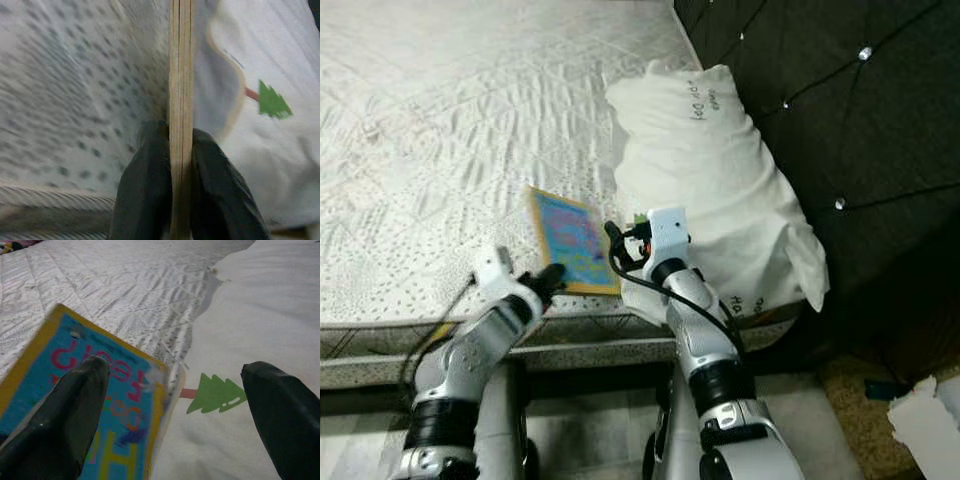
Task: Clean up the room
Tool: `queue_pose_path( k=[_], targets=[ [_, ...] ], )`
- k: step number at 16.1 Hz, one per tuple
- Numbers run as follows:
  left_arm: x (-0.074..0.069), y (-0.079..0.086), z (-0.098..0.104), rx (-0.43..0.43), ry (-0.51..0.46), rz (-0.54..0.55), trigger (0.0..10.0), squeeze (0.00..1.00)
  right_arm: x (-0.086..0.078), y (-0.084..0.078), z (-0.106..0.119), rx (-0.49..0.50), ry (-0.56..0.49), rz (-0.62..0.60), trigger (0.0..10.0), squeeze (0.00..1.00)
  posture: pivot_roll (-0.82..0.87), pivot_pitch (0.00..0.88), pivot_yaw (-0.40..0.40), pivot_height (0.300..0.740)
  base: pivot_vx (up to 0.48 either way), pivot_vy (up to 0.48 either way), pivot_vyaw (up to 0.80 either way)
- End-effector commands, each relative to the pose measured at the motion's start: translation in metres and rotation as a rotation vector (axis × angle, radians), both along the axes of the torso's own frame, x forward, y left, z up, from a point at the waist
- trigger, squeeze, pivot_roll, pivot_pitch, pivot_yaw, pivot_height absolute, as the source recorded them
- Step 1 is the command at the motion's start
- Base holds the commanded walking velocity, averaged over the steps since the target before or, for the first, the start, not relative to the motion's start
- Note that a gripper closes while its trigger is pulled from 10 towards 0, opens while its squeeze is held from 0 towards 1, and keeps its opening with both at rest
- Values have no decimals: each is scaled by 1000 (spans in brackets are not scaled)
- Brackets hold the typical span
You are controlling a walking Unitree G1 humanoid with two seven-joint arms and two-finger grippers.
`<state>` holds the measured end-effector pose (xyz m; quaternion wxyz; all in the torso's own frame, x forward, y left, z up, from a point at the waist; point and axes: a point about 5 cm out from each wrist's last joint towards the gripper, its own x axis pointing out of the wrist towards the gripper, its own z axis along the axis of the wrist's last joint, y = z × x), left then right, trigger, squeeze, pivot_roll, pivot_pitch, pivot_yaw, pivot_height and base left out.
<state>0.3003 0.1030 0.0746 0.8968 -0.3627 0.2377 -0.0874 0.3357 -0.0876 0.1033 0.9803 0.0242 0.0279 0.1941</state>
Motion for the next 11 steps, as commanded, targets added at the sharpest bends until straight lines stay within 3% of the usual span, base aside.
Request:
queue_pose_path(
  k=[1, 4, 8, 11],
  targets=[
    [3, -6, 5, -31, -5, -26, 10000, 0, 1, -2, 3, -7, -14, -4, 10000, 0, 74, 86, -74, 565, 0, 0, 0],
    [1, -10, 0, -40, 38, -67, 10000, 0, 2, -2, 3, -11, -13, -3, 10000, 0, 75, 81, -77, 565, 0, 0, 0],
    [0, -1, -10, 6, 92, -99, 10000, 0, 3, -2, 4, -15, -11, 0, 10000, 0, 76, 83, -81, 565, 0, 0, 0],
    [7, 27, -17, 66, 107, -63, 10000, 35, 4, -2, 4, -15, -10, -6, 10000, 0, 71, 86, -79, 565, 0, 0, 0]
  ],
)
